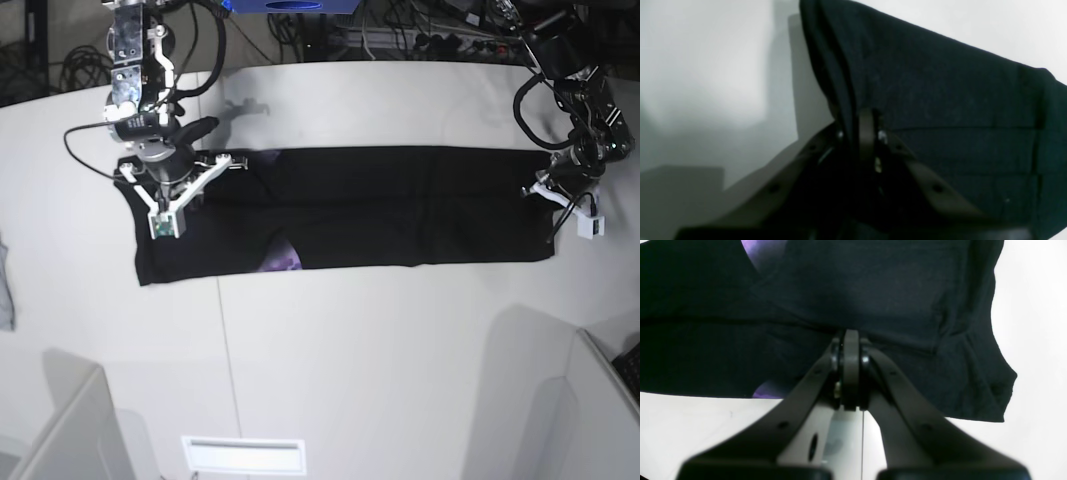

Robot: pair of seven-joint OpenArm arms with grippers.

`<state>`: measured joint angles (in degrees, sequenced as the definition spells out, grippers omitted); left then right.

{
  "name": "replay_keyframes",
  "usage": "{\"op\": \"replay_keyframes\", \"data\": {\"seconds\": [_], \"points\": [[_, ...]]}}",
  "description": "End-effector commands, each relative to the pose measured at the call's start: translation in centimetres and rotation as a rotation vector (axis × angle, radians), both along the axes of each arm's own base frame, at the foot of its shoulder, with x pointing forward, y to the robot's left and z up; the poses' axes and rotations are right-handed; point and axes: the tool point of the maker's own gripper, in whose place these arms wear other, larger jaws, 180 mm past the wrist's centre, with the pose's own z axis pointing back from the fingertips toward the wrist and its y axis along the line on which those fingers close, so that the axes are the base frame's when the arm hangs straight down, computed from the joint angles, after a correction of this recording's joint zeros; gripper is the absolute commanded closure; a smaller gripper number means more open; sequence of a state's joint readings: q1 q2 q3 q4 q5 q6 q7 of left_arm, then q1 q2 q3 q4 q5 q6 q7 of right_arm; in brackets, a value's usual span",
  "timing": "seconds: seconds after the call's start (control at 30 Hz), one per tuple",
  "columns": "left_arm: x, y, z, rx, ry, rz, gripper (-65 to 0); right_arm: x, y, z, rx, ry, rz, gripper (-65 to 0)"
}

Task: Fold the T-shirt properly
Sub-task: 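Grasp the strip's end with the left gripper, right gripper holding other end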

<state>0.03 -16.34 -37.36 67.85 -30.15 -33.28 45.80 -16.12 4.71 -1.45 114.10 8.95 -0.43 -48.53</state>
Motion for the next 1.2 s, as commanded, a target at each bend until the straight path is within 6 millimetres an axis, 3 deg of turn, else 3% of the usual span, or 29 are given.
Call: {"op": "replay_keyframes", "data": {"seconds": [0.0, 0.23, 0.53, 0.63, 0.83, 1.17], "points": [[-0.9, 0.5, -0.4, 0.031, 0.061, -0.018, 0.0, 0.5, -0.1, 0.9, 0.000, -0.040, 0.001, 0.0], [-0.1, 3.5, 4.0, 0.114, -0.055, 0.047, 0.0, 0.4, -0.2, 0.8, -0.001, -0.039, 0.000, 0.0], [0.0, 3.3, 7.7, 0.225, -0.123, -0.005, 0.0, 0.4, 0.2, 0.8, 0.011, -0.039, -0.004, 0.0], [-0.3, 2.9, 9.0, 0.280, -0.141, -0.031, 0.0, 0.7, -0.8, 1.0, 0.032, -0.046, -0.071, 0.0], [-0.3, -1.3, 9.2, 0.381, -0.124, -0.145, 0.0, 0.8, -2.0, 1.1, 0.036, -0.051, -0.118, 0.0], [1.2, -10.1, 8.5, 0.405, -0.144, -0.317, 0.0, 1.0, -2.9, 1.3, 0.030, -0.059, -0.145, 0.0]]}}
